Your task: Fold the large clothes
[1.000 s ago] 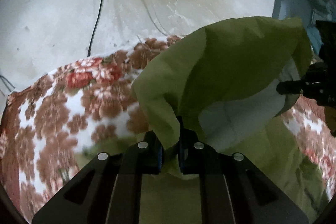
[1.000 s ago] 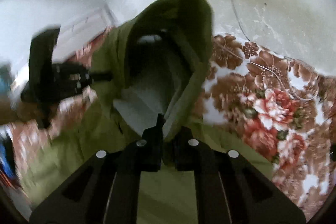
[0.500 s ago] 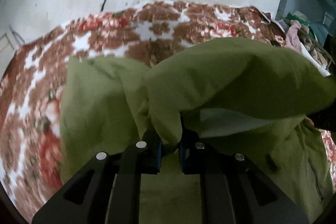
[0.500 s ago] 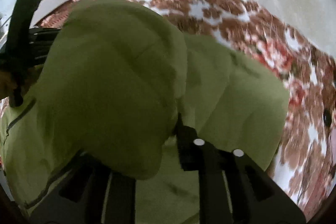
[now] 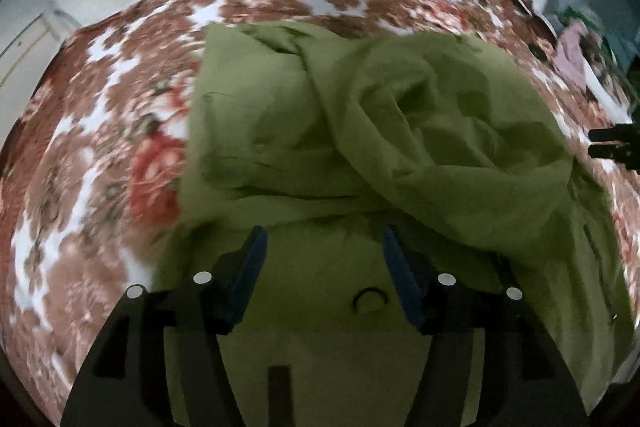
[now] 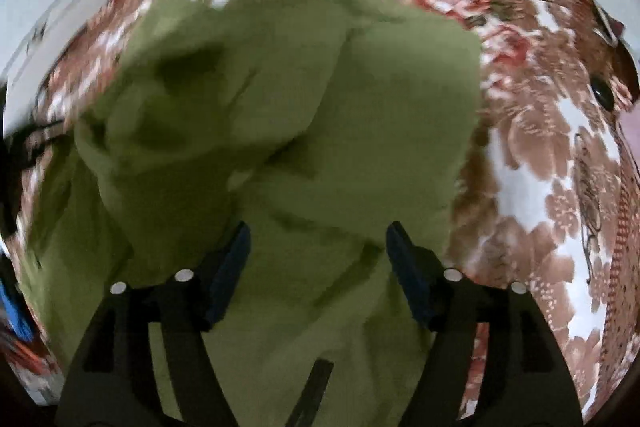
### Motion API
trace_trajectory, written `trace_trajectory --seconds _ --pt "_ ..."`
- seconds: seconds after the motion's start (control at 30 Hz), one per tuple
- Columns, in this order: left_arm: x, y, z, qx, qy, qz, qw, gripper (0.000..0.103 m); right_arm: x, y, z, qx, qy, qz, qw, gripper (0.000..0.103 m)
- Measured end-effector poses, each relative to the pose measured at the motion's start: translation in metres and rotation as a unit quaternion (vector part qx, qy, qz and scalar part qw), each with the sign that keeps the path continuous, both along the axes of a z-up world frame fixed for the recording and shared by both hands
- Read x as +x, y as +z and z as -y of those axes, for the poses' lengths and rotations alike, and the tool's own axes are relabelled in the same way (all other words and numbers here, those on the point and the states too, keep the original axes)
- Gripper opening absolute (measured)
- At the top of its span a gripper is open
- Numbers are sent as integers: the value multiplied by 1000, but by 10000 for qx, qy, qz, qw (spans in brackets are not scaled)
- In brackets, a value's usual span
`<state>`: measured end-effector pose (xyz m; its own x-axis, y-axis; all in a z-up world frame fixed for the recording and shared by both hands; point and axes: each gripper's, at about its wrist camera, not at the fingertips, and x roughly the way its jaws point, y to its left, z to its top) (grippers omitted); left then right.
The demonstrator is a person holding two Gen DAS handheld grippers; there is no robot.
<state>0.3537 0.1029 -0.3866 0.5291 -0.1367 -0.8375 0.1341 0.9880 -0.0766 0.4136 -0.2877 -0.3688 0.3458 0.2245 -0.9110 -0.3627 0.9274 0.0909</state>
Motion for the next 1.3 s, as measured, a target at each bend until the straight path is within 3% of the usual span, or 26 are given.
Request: trace_trajectory --seconds 0.13,0.2,0.27,0.37,0.5,0.6,0.67,0.7,0.73,0.8,0.93,1.03,1.1,1.17,1.23,1.3 --pt "37 10 -10 -584 267 19 9979 64 58 13 -5 633 -281 -15 9976 79" --pt "76 10 -10 -1142 440 20 9925 67 95 7 -14 862 -363 -39 9956 79" --pt "120 -1 -7 -1548 519 -192 9864 70 138 -8 -22 1103 -536 -178 9923 79" --pt "172 -26 0 -1848 543 -540 9798 70 189 -39 -36 904 -579 -411 9934 79" --pt "214 -47 13 -1453 412 -566 9869 69 223 -62 -41 1021 -701 -539 9908 72" --pt "239 -52 10 -1555 416 -466 9859 68 238 -69 -40 1297 -809 -580 9865 67" --pt "262 -66 13 -1449 392 -791 9855 66 248 -73 -42 1476 -867 -670 9830 55" --pt "269 -71 13 -1335 372 -890 9864 31 252 -73 -43 1485 -864 -685 9827 50" --pt "275 -71 14 -1207 342 -831 9886 17 256 -73 -46 1376 -862 -629 9847 41" --pt "282 -62 13 -1206 267 -672 9901 11 264 -70 -51 1257 -826 -561 9870 34" --pt "309 -46 19 -714 89 -449 9964 11 289 -53 -58 1106 -753 -297 9906 30" --pt "324 -49 23 -384 -65 -424 9983 12 304 -59 -62 843 -690 -250 9937 30" --pt "331 -56 25 -244 -86 -428 9987 17 307 -72 -64 593 -564 -192 9965 30" --pt "328 -66 25 20 -73 -442 9990 30 303 -85 -66 366 -449 -139 9982 30" --pt "318 -65 19 -5 37 -314 9995 40 296 -85 -65 405 -524 -127 9977 37" --pt "296 -48 8 25 241 18 9997 53 282 -72 -69 165 -478 -65 9987 84"
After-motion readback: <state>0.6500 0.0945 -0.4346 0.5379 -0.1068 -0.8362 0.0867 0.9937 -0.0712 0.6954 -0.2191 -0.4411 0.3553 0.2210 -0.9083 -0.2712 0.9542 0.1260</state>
